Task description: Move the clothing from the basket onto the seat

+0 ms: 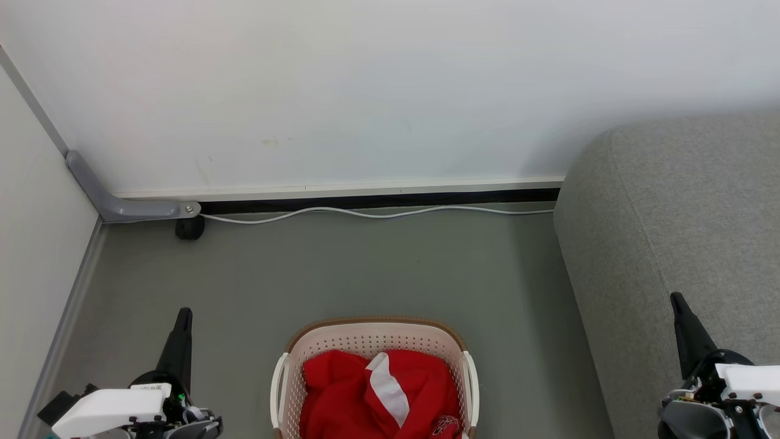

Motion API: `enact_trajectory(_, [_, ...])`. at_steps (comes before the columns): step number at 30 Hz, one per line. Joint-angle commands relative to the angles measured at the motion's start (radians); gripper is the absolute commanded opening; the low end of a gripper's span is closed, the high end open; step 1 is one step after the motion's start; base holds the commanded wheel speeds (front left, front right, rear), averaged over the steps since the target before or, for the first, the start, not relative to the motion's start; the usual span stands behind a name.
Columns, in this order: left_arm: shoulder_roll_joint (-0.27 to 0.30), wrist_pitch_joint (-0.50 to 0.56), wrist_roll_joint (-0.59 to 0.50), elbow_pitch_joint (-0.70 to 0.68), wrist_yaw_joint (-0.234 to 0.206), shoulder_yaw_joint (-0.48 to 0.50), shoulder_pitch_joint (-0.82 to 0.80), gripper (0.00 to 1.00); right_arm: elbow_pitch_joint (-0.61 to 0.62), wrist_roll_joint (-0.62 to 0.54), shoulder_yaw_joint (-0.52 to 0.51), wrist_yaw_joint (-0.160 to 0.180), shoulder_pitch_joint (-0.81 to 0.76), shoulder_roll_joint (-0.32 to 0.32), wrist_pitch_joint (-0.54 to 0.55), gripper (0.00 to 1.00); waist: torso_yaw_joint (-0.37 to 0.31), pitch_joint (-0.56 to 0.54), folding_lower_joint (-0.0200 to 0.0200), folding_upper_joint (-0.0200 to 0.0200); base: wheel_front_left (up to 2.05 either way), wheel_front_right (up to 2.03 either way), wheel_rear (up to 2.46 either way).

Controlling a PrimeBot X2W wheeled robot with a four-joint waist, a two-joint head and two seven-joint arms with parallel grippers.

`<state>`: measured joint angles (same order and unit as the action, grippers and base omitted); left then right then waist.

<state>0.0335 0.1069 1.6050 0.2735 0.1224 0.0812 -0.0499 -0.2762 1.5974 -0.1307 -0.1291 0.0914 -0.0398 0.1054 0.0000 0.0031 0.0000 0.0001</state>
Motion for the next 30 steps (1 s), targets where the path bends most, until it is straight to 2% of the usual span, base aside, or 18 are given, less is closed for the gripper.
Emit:
enact_trajectory(1, [0.017,0.006,0.004,-0.029,0.008,0.032,-0.058,0.0,0.031,0.012,0.017,-0.002,0.016,-0.01,0.007,0.0,0.0,0.0,0.0,-0.0001,0.0,0.0,0.0])
enact_trajectory(30, [0.017,0.006,0.004,-0.029,0.008,0.032,-0.058,0.0,0.031,0.012,0.017,-0.002,0.016,-0.01,0.007,0.0,0.0,0.0,0.0,-0.0001,0.0,0.0,0.0])
